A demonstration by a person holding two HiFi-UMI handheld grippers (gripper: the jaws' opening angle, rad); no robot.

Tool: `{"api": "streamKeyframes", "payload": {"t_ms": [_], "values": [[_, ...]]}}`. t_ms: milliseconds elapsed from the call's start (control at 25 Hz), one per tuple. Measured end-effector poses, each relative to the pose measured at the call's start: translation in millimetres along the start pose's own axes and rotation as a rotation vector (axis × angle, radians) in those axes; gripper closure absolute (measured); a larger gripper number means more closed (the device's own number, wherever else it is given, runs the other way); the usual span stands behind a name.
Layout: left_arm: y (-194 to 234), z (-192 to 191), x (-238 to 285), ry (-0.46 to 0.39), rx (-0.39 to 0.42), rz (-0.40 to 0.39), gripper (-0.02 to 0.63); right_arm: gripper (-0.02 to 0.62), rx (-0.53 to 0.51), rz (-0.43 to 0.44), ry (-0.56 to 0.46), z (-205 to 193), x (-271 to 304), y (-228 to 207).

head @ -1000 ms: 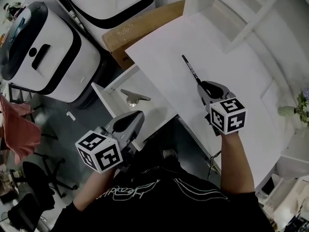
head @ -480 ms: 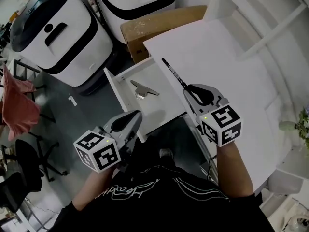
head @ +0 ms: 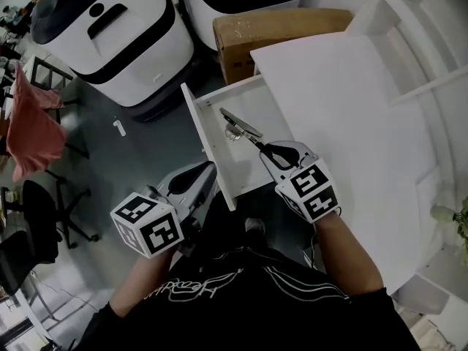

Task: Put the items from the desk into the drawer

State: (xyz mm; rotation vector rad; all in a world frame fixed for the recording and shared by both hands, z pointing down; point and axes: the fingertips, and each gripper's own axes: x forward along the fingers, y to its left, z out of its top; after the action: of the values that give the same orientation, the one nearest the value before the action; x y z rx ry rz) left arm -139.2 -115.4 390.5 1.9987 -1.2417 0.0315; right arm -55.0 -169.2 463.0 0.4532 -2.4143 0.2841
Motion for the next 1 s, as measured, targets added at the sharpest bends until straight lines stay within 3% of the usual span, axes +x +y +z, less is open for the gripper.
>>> {"api": "streamKeyframes", "payload": {"t_ms": [520,680,1000], "values": [[49,1,-7,0.027,-0.050,0.050,0.597,0.531,-0.068,0.108,0.289,-87,116,9],[69,4,-10,0.036,-0.065,0.070,0.597,0.531,-0.048,0.121,0.393,-118,145,4],[106,8,-7,0.080,-0.091,0.095,0.597,0.531,-0.082,0.120,0.507,-146,184,-5]]}}
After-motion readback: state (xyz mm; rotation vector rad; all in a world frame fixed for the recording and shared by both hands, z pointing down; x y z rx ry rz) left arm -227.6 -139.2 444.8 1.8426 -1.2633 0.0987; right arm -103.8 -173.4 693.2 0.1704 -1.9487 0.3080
